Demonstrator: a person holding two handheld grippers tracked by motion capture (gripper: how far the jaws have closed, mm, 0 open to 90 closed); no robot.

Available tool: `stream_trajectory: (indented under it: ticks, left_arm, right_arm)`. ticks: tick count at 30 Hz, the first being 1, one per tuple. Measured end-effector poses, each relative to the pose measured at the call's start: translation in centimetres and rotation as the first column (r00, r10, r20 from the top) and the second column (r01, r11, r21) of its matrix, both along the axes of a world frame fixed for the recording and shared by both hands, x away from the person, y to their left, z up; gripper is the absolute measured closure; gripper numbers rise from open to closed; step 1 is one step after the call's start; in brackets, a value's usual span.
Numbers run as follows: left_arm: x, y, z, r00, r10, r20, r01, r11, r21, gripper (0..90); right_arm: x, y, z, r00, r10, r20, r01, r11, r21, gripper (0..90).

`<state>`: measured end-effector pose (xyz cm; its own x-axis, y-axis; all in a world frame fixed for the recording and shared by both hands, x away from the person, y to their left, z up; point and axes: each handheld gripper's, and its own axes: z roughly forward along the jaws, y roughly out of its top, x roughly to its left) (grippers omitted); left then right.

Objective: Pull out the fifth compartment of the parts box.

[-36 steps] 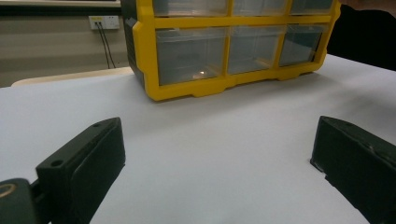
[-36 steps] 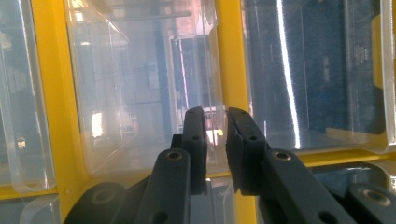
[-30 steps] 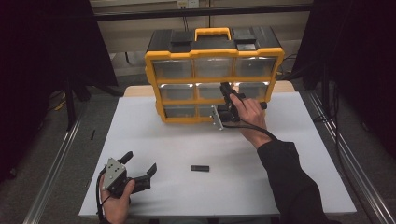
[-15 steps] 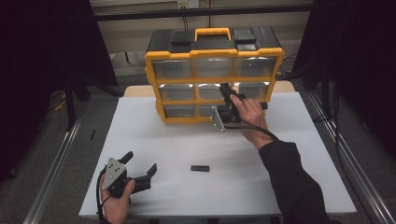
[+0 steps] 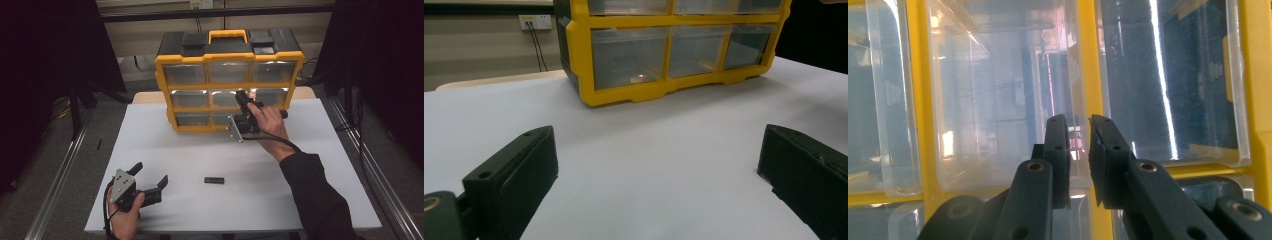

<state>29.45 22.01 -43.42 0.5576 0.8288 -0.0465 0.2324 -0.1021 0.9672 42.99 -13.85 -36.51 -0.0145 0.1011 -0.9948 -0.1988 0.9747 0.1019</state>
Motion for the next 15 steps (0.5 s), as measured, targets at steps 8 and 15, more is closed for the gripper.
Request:
stream_trajectory:
  ticks: [8, 15]
  left_arm:
    - [0.01, 0.00, 0.01, 1.0000, 0.001, 0.002, -0.001, 1.0000, -0.001, 2.7]
    - [0.00, 0.00, 0.02, 1.0000, 0.001, 0.004, -0.001, 1.0000, -0.004, 2.7]
  right_arm:
    - [-0.29, -0.14, 0.11, 0.9999, 0.015, -0.007, -0.015, 0.9999, 0.006, 79.5]
    - [-0.63, -0.33, 0.31, 0.9992, 0.032, -0.024, -0.031, 0.9994, 0.014, 79.4]
